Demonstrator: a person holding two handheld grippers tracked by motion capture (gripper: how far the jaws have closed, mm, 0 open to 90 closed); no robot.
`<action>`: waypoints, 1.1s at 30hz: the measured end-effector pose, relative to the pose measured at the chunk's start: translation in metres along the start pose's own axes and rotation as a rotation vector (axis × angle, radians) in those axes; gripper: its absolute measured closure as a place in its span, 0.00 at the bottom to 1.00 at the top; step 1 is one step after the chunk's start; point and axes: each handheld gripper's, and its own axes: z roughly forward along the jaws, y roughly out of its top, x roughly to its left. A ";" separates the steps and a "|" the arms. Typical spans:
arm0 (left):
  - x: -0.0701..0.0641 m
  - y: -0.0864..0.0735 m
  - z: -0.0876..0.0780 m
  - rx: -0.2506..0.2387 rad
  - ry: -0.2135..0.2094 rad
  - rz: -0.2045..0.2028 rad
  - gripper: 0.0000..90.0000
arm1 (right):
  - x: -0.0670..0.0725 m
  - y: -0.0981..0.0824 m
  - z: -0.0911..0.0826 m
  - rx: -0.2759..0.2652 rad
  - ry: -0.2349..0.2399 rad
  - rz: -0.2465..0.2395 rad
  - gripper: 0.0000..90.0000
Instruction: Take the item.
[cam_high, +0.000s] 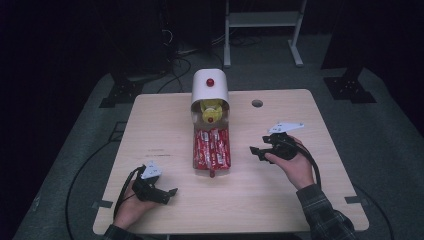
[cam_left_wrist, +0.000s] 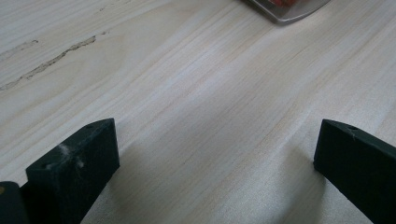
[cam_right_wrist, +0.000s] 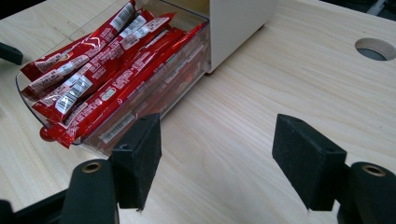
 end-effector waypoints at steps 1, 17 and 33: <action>0.000 0.000 0.000 0.000 0.000 0.000 0.00 | 0.002 0.001 0.003 0.007 0.004 -0.006 0.35; 0.000 0.000 0.000 -0.002 0.001 0.001 0.00 | 0.018 0.019 0.021 0.003 0.039 -0.038 0.36; 0.000 0.000 0.000 0.002 0.000 0.004 0.00 | 0.033 0.035 0.040 -0.008 0.078 -0.053 0.37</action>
